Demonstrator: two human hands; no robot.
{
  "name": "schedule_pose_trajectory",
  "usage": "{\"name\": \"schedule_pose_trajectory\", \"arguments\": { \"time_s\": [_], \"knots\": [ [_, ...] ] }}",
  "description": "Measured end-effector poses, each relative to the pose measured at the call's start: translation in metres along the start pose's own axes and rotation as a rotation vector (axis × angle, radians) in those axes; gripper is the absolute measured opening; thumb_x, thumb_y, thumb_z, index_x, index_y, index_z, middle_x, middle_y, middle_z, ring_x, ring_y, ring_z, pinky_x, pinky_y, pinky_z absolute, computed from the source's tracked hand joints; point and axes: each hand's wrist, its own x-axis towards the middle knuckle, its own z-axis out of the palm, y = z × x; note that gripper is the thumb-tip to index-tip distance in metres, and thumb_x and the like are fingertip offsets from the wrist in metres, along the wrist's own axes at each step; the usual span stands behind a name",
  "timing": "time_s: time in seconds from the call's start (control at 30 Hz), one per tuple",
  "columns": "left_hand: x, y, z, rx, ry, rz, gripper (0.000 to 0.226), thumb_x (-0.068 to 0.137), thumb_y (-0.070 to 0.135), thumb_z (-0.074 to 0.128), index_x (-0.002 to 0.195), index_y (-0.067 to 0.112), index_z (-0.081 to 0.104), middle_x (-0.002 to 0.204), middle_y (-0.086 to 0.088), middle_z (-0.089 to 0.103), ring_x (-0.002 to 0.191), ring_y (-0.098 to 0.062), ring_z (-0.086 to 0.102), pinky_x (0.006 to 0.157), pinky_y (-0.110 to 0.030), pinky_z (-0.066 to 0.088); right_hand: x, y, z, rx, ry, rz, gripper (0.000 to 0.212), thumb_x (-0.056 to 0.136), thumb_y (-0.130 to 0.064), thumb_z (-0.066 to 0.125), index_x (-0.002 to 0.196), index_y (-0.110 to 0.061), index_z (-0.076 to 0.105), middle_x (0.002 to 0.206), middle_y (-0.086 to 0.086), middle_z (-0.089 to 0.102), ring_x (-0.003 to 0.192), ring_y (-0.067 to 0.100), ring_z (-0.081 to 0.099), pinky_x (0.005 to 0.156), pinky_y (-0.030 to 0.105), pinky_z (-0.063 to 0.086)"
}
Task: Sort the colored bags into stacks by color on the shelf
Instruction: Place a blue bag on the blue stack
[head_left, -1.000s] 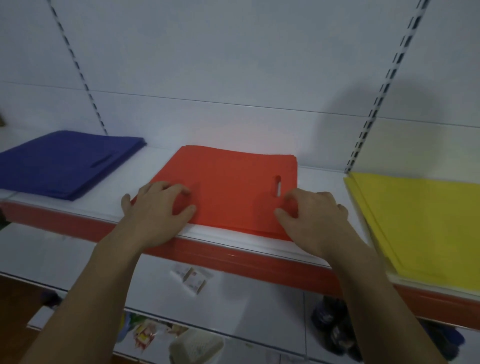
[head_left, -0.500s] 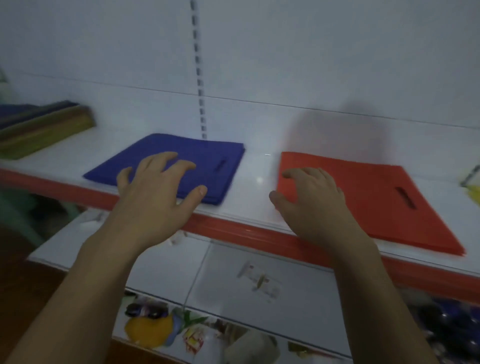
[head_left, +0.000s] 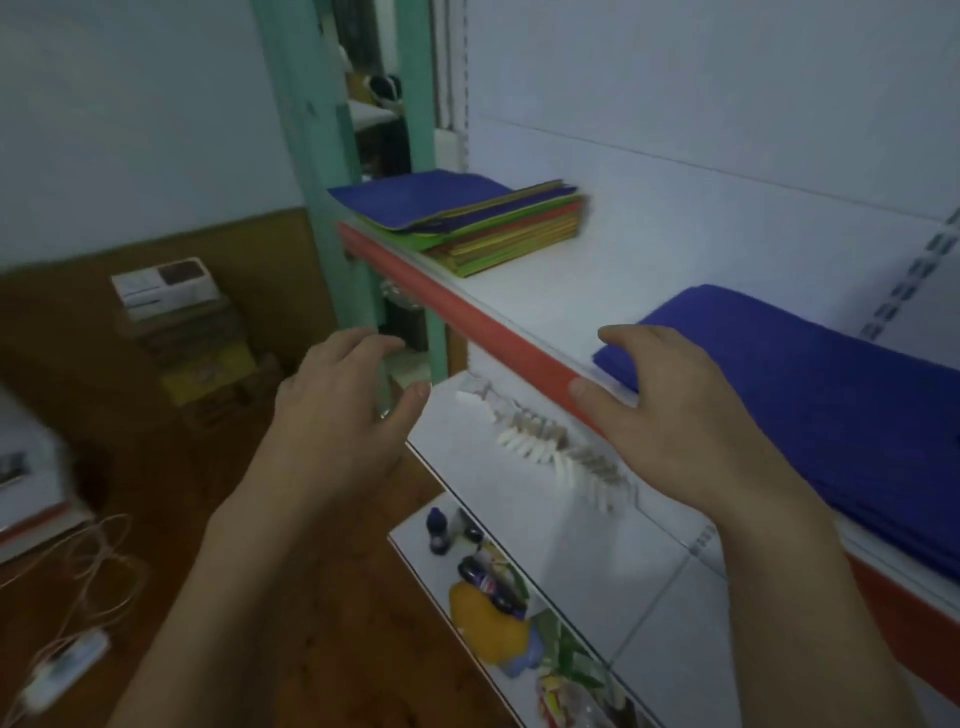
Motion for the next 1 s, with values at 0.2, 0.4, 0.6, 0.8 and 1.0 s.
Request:
{"name": "schedule_pose_trajectory", "arguments": {
  "time_s": [0.2, 0.4, 0.6, 0.8, 1.0],
  "knots": [
    [0.062, -0.042, -0.005, -0.02, 0.003, -0.079, 0.053, 0.094, 0.053, 0.05, 0.139, 0.025, 0.05, 0.149, 0.001, 0.043, 0.134, -0.02, 0.043, 0.105, -0.054, 0.043, 0.085, -0.037, 0.031, 0.002, -0.064, -0.051, 0.066, 0.094, -0.056, 0.053, 0.151, -0.026, 0.036, 0.153, -0.005, 0.04, 0.142, 0.016, 0.033, 0.11, 0.039, 0.037],
    [0.12, -0.078, -0.004, -0.086, 0.04, -0.029, 0.051, 0.095, 0.05, 0.051, 0.14, 0.027, 0.05, 0.147, 0.007, 0.044, 0.129, -0.012, 0.046, 0.104, -0.041, 0.046, 0.144, -0.053, 0.042, 0.009, -0.011, 0.018, 0.058, 0.096, -0.054, 0.049, 0.149, -0.031, 0.037, 0.149, -0.007, 0.045, 0.135, 0.018, 0.042, 0.107, 0.042, 0.041],
    [0.205, -0.13, 0.005, -0.217, 0.212, 0.063, 0.036, 0.096, 0.038, 0.053, 0.128, 0.023, 0.06, 0.128, 0.01, 0.055, 0.111, 0.004, 0.044, 0.09, -0.021, 0.037, 0.175, -0.055, 0.067, 0.06, 0.044, 0.08, 0.046, 0.099, -0.049, 0.043, 0.143, -0.042, 0.032, 0.139, -0.016, 0.049, 0.123, 0.007, 0.046, 0.093, 0.028, 0.037],
    [0.297, -0.138, 0.017, -0.318, 0.084, 0.334, 0.022, 0.096, 0.045, 0.052, 0.104, 0.03, 0.067, 0.129, 0.012, 0.057, 0.123, -0.006, 0.05, 0.094, -0.023, 0.037, 0.222, -0.076, 0.086, 0.143, 0.295, 0.259, 0.042, 0.089, -0.06, 0.043, 0.125, -0.041, 0.051, 0.111, -0.018, 0.063, 0.108, 0.008, 0.059, 0.093, 0.042, 0.05],
    [0.354, -0.133, 0.04, -0.242, -0.313, 0.546, 0.059, 0.089, 0.067, 0.025, 0.117, 0.031, 0.063, 0.121, 0.014, 0.066, 0.116, -0.013, 0.059, 0.104, -0.047, 0.039, 0.26, -0.102, 0.098, 0.143, 0.419, 0.435, 0.041, 0.091, -0.066, 0.043, 0.121, -0.041, 0.051, 0.083, -0.017, 0.063, 0.087, 0.011, 0.062, 0.081, 0.041, 0.051]
  ]
}}
